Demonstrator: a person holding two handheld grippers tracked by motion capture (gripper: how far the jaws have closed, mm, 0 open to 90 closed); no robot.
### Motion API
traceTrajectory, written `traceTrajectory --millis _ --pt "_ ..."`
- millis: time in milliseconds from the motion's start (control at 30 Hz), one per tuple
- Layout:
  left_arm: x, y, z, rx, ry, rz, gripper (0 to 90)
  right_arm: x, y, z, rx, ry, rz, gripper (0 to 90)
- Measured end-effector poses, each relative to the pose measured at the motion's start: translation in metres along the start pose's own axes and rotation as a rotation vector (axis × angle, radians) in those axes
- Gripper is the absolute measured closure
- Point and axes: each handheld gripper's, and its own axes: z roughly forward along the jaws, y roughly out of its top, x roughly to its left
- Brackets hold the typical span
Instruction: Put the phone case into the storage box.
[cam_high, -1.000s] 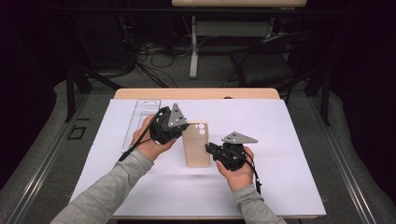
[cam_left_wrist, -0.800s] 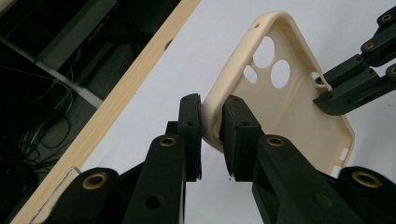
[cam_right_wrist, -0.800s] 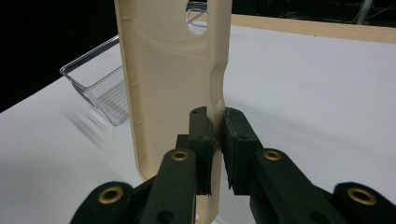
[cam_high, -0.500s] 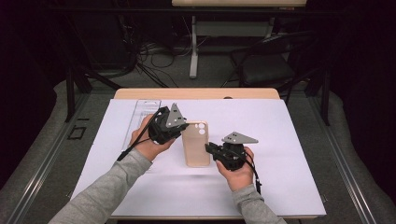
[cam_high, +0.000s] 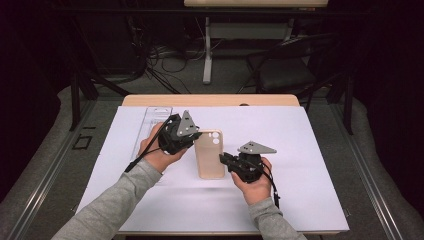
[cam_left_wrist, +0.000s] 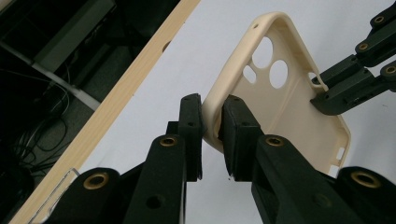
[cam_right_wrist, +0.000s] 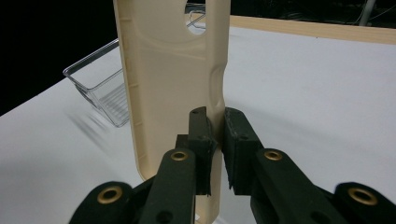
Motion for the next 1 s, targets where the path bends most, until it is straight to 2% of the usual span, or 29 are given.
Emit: traceTrajectory --millis 500,800,1000 --pt "0.0008 0.0002 0.0013 0.001 0.005 0.001 79.2 -0.0004 0.0002 -0.0001 -0.002 0.009 0.009 81.0" --pt "0.0013 0.0002 0.0035 0.007 -0.001 -0.001 79.2 -0.001 0.0003 0.0 -0.007 0.015 0.021 75.9" --pt "0.0035 -0.0013 0.0036 0.002 0.011 -0.006 79.1 -0.0018 0.0001 0.0001 -0.012 0.014 0.025 74.1"
